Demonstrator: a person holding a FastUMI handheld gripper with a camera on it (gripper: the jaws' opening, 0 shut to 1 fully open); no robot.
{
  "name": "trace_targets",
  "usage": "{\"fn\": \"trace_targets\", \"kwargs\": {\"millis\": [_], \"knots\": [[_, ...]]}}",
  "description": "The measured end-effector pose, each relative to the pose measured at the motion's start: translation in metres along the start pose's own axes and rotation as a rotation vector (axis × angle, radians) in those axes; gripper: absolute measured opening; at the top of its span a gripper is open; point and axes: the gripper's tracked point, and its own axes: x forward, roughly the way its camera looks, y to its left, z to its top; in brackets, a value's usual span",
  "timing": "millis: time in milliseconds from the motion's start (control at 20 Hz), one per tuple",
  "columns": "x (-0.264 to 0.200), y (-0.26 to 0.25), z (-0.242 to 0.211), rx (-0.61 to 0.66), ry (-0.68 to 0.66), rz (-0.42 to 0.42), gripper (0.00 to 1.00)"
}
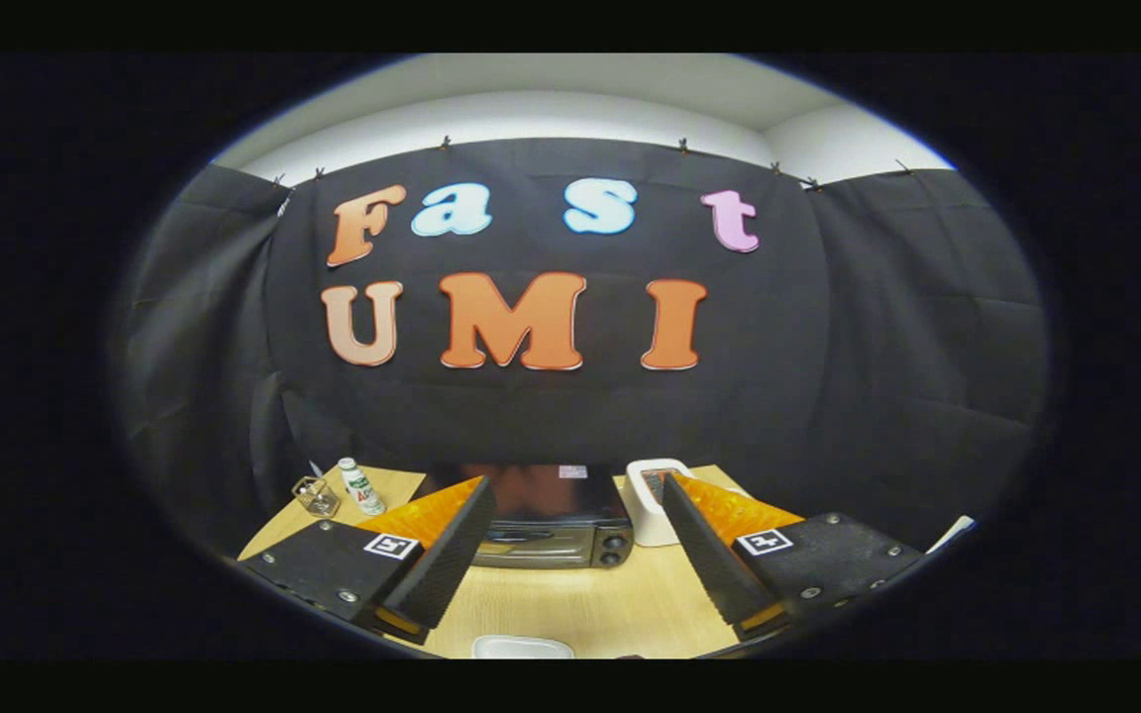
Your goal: Open the toaster oven, put the food inside, and close the toaster oven door.
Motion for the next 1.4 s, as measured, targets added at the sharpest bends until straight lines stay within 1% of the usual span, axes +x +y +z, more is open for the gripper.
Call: {"fn": "trace_targets", "kwargs": {"millis": [200,450,650,900,1400], "knots": [[-0.026,-0.016,0.014,-0.016,-0.051,-0.037,1.00],[-0.047,-0.018,0.014,0.023,-0.066,-0.041,1.00],[-0.046,-0.011,0.007,0.021,-0.058,-0.035,1.00],[-0.042,0.005,0.001,0.031,-0.034,-0.007,1.00],[-0.031,0.042,0.005,0.032,-0.036,0.058,1.00]]}}
